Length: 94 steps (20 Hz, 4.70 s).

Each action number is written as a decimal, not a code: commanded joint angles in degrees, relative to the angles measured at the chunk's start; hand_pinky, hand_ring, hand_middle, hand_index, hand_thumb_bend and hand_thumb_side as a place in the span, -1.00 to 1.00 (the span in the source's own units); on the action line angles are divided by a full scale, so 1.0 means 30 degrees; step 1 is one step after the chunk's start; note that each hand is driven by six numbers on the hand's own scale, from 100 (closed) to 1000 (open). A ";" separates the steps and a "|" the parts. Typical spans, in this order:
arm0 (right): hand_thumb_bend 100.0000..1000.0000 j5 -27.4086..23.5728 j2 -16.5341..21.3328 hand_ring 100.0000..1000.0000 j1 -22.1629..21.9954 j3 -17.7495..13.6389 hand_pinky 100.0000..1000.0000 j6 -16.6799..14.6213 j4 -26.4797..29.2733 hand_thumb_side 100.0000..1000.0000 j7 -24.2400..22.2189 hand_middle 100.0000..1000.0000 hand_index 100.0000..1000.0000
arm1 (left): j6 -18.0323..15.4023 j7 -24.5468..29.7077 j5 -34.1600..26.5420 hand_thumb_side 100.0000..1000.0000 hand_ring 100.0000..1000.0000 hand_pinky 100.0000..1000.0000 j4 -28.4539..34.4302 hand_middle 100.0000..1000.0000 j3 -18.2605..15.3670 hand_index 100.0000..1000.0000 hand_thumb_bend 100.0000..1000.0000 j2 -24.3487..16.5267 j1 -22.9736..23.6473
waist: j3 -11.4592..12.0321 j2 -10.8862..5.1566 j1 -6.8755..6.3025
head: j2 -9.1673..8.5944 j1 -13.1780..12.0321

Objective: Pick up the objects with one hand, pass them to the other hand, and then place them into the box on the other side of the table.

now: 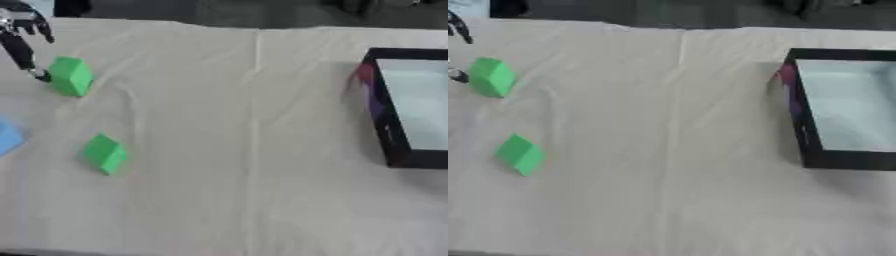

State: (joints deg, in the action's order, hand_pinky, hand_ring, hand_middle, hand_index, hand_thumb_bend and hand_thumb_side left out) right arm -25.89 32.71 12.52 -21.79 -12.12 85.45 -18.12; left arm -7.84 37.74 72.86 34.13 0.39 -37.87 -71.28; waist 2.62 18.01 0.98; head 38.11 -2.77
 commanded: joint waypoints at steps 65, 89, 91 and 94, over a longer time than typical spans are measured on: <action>-1.00 0.1293 0.0056 0.86 -0.0110 0.0181 1.00 -0.0074 -0.0382 -0.06 0.0158 0.91 0.78 | 0.0375 -0.2427 0.1510 -1.00 0.35 0.41 -0.0800 0.05 -0.1071 0.01 0.19 -0.0295 0.0112 | -0.0885 0.0570 0.0186 | -0.0649 -0.0746; -1.00 0.0426 0.0552 0.86 0.0100 0.0185 1.00 0.0145 -0.0149 -0.06 0.0086 0.92 0.79 | -0.0852 -0.3931 -0.4332 -1.00 0.19 0.34 0.1454 -0.10 -0.0621 -0.02 -0.28 -0.0466 0.0355 | -0.0423 -0.0381 0.0195 | -0.0367 -0.0300; -1.00 0.0254 0.0661 0.86 0.0246 0.0193 1.00 0.0154 -0.0092 -0.06 0.0129 0.92 0.79 | -0.0942 -0.4136 -0.5352 -1.00 0.15 0.32 0.1742 -0.11 -0.0570 -0.02 -0.40 -0.0474 0.0569 | -0.0389 -0.0450 0.0204 | -0.0281 -0.0238; -1.00 -0.0079 0.0869 0.87 0.0531 0.0240 1.00 0.0179 0.0030 -0.06 0.0193 0.92 0.79 | -0.0979 -0.4367 -0.7525 -1.00 0.09 0.29 0.1863 -0.11 -0.0507 -0.03 -0.57 -0.0515 0.0987 | -0.0355 -0.0535 0.0211 | -0.0168 -0.0100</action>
State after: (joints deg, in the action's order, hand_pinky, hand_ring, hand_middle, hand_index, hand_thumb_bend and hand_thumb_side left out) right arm -25.50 32.52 13.60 -20.74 -11.64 84.39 -17.71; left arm -10.69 25.10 52.79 38.29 -1.21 -37.40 -67.46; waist 1.53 18.22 1.62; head 37.35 -3.34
